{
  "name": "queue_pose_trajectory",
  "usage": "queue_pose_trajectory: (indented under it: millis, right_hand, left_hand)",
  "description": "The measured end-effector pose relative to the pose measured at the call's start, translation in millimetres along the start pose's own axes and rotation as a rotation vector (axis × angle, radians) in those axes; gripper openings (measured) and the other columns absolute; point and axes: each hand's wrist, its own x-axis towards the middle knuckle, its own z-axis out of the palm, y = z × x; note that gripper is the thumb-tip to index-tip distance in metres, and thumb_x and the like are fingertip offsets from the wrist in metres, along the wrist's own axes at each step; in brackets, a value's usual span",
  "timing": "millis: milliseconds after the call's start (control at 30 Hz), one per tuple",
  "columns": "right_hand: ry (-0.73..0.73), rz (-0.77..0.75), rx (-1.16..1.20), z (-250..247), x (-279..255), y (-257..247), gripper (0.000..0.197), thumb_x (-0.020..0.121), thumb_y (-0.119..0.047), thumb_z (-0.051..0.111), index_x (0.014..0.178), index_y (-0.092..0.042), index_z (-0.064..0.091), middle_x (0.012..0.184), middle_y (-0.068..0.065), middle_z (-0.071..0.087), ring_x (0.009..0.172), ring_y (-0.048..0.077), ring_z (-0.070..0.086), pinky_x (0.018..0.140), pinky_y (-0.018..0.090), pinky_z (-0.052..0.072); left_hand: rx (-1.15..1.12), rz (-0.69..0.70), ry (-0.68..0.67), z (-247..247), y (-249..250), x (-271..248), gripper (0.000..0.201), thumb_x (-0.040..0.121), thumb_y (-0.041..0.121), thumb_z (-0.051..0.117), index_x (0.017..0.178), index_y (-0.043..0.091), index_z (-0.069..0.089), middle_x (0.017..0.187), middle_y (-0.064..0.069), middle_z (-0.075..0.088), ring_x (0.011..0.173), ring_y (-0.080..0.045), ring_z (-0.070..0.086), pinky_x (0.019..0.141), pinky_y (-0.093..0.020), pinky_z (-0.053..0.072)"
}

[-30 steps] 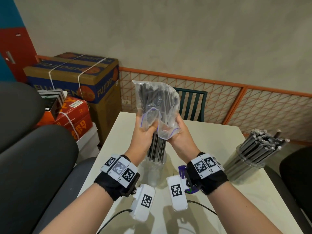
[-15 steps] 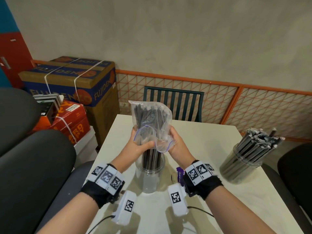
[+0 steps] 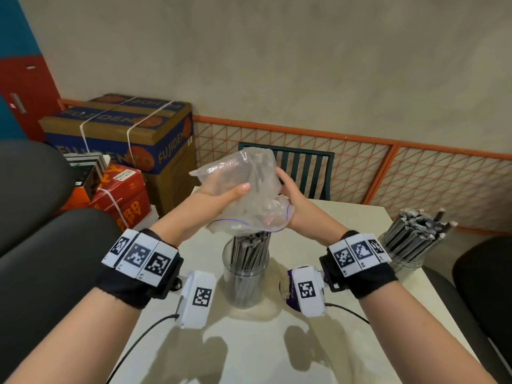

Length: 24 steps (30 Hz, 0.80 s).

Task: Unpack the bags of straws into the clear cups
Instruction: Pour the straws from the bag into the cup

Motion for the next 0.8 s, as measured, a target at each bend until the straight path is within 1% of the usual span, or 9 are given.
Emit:
queue_pose_trajectory:
  millis: [67, 133, 267, 367, 433, 500, 633, 733, 800]
  right_hand:
    - [0.025, 0.025, -0.033, 0, -4, -1, 0.105, 0.079, -0.012, 0.073, 0.151, -0.027, -0.002, 0.151, 0.005, 0.032, 0.122, 0.010, 0.047, 0.090, 0.013, 0.048]
    - [0.092, 0.010, -0.011, -3, -8, -4, 0.098, 0.083, -0.012, 0.069, 0.151, -0.028, 0.000, 0.149, 0.001, 0.034, 0.121, 0.008, 0.046, 0.084, 0.004, 0.044]
    - [0.182, -0.163, 0.067, -7, -12, -20, 0.083, 0.089, -0.008, 0.061, 0.150, -0.025, 0.007, 0.141, -0.006, 0.043, 0.125, 0.005, 0.047, 0.093, 0.005, 0.040]
    - [0.226, -0.231, -0.004, -6, -16, -28, 0.074, 0.090, -0.003, 0.057, 0.147, -0.031, 0.019, 0.138, 0.002, 0.053, 0.119, 0.016, 0.057, 0.097, 0.019, 0.047]
    - [0.339, -0.313, -0.025, -9, -19, -36, 0.067, 0.088, 0.006, 0.055, 0.136, -0.036, 0.037, 0.128, -0.002, 0.058, 0.108, 0.026, 0.062, 0.093, 0.037, 0.053]
    - [0.477, -0.418, -0.036, -15, -28, -45, 0.054, 0.084, 0.010, 0.055, 0.114, -0.034, 0.050, 0.108, -0.008, 0.058, 0.095, 0.012, 0.061, 0.085, 0.031, 0.052]
    - [0.655, -0.559, -0.424, -28, -69, -38, 0.042, 0.067, 0.016, 0.048, 0.087, -0.020, 0.055, 0.092, -0.002, 0.047, 0.077, 0.000, 0.042, 0.068, 0.007, 0.038]
    - [0.391, -0.421, -0.719, -37, -108, -12, 0.022, 0.077, 0.006, 0.060, 0.094, -0.007, 0.061, 0.097, 0.000, 0.042, 0.086, 0.006, 0.039, 0.078, 0.017, 0.041]
    - [0.131, -0.191, -0.731, -46, -135, -11, 0.037, 0.079, -0.022, 0.073, 0.113, -0.024, 0.059, 0.109, -0.005, 0.042, 0.101, 0.007, 0.040, 0.092, 0.025, 0.042]
  left_hand:
    - [0.027, 0.011, 0.041, 1, 5, -1, 0.059, 0.081, 0.048, 0.063, 0.134, 0.038, 0.040, 0.127, 0.011, 0.055, 0.114, -0.007, 0.057, 0.097, -0.032, 0.048]
    - [0.026, 0.050, 0.093, 2, 12, -5, 0.065, 0.080, 0.049, 0.063, 0.138, 0.033, 0.039, 0.131, 0.008, 0.055, 0.118, -0.010, 0.056, 0.104, -0.043, 0.043]
    - [0.035, 0.150, 0.084, 9, 37, -11, 0.073, 0.077, 0.042, 0.067, 0.139, 0.033, 0.029, 0.110, 0.015, 0.062, 0.107, 0.000, 0.058, 0.097, -0.028, 0.045]
    - [0.097, 0.119, 0.066, 16, 49, -16, 0.083, 0.073, 0.041, 0.072, 0.142, 0.033, 0.027, 0.111, 0.013, 0.062, 0.107, -0.004, 0.058, 0.094, -0.027, 0.044]
    - [0.089, 0.132, 0.207, 17, 54, -15, 0.043, 0.082, 0.036, 0.066, 0.122, 0.031, 0.052, 0.113, 0.002, 0.065, 0.104, -0.015, 0.061, 0.094, -0.035, 0.047]
    - [-0.013, 0.137, 0.326, 18, 62, -18, 0.009, 0.091, 0.030, 0.053, 0.091, 0.029, 0.062, 0.095, -0.007, 0.066, 0.086, -0.023, 0.060, 0.080, -0.037, 0.048]
    - [-0.245, 0.123, 0.332, 21, 76, -25, 0.028, 0.100, 0.020, 0.036, 0.076, 0.021, 0.050, 0.077, 0.001, 0.055, 0.066, -0.017, 0.054, 0.051, -0.026, 0.048]
    - [-0.324, 0.134, 0.268, 29, 75, -28, 0.027, 0.099, 0.016, 0.035, 0.076, 0.018, 0.050, 0.073, -0.001, 0.049, 0.061, -0.014, 0.050, 0.044, -0.019, 0.044]
    - [-0.287, 0.116, 0.220, 44, 71, -29, 0.027, 0.099, 0.018, 0.036, 0.077, 0.018, 0.052, 0.075, -0.001, 0.051, 0.065, -0.014, 0.052, 0.051, -0.024, 0.047]
